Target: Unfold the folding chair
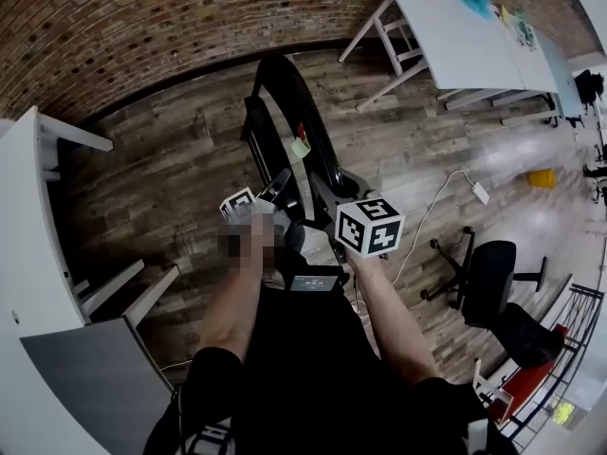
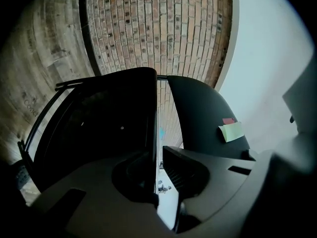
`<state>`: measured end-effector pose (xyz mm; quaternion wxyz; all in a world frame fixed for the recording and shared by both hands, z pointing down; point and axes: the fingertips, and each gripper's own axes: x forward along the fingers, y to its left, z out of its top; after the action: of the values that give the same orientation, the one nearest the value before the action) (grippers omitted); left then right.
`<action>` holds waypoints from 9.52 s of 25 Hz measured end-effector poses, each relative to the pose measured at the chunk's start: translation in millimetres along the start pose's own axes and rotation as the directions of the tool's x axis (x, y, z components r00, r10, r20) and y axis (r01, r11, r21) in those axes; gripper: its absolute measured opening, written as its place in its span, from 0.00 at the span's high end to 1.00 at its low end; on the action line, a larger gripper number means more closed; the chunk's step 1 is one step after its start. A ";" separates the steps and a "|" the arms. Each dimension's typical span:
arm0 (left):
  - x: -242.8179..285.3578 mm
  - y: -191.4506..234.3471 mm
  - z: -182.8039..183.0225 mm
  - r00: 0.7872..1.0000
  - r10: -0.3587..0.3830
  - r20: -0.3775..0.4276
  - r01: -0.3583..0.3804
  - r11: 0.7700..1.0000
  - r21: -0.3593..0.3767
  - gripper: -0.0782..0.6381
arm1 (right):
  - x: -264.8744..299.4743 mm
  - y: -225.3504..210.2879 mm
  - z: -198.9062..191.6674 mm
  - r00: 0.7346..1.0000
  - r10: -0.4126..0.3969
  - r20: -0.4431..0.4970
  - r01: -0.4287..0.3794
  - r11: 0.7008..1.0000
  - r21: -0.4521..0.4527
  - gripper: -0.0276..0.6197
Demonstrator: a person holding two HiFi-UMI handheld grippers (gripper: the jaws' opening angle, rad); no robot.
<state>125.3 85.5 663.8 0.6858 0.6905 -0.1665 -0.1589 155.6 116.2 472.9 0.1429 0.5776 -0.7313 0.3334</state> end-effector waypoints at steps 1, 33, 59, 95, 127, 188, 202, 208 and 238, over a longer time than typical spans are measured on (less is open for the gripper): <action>-3.4 1.2 -0.3 1.000 -0.005 -0.009 0.005 1.000 -0.009 0.81 | -2.2 -1.1 -1.5 1.000 -0.005 0.005 0.005 1.000 0.013 0.81; -136.7 85.8 70.2 0.866 0.500 0.021 -0.463 0.783 0.415 0.58 | 2.4 -66.3 -29.0 0.998 -0.005 0.066 -0.005 0.990 0.143 0.85; -186.5 153.1 99.4 0.827 0.562 0.008 -0.525 0.766 0.370 0.55 | 13.3 -138.6 -56.6 0.990 0.092 0.103 -0.116 0.956 0.270 0.85; -215.6 205.3 116.0 0.813 0.583 0.006 -0.541 0.751 0.379 0.50 | 29.9 -181.8 -85.4 0.977 0.153 0.147 -0.196 0.916 0.350 0.85; -243.9 204.9 154.8 0.539 0.776 0.328 -0.723 0.226 0.653 0.36 | 55.2 -229.5 -122.7 0.936 0.266 0.229 -0.342 0.838 0.425 0.85; -54.2 6.5 -62.6 0.901 0.243 -0.360 -0.006 0.836 0.548 0.36 | 115.7 -32.9 -144.3 0.977 0.165 0.135 -0.203 0.915 0.349 0.82; -71.9 0.7 -56.6 0.903 0.239 -0.356 -0.028 0.861 0.507 0.37 | 119.3 -16.7 -149.4 0.986 0.168 0.018 -0.166 0.943 0.289 0.81; -72.2 0.8 -55.2 0.914 0.228 -0.334 -0.042 0.875 0.483 0.37 | 115.5 -21.9 -153.6 0.992 0.083 -0.098 -0.063 0.980 0.187 0.79; -174.5 -139.3 -88.9 0.990 0.059 0.127 -0.111 0.885 0.451 0.37 | -29.8 51.5 -115.6 0.785 0.592 0.180 -0.593 0.635 0.496 0.77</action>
<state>10.7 243.6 523.7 0.5001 0.8147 -0.2666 -0.1228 95.5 219.6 523.7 -0.1386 0.3219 -0.7589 0.5489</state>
